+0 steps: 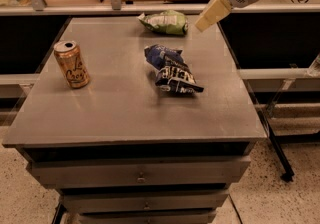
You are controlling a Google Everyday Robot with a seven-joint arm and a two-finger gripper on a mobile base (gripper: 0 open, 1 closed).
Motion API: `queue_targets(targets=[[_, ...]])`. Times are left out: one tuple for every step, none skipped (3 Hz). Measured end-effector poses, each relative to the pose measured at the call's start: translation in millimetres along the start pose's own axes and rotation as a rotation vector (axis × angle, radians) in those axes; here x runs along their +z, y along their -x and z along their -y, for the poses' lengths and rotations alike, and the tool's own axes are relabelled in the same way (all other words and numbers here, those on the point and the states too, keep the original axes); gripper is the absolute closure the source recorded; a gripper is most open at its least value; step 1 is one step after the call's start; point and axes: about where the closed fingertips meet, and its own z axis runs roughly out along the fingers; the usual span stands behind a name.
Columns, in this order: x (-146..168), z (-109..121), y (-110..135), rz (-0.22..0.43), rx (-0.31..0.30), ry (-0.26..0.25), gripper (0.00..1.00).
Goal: Pick green jalapeno chip bag
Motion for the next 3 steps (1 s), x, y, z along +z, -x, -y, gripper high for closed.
queue_targets(targets=[[17,8,-2,0.016,0.000,-0.033,0.00],[37,15,-5,0.025,0.027,-0.079,0.00],[60,26,-9,0.012,0.080,-0.105,0.00]])
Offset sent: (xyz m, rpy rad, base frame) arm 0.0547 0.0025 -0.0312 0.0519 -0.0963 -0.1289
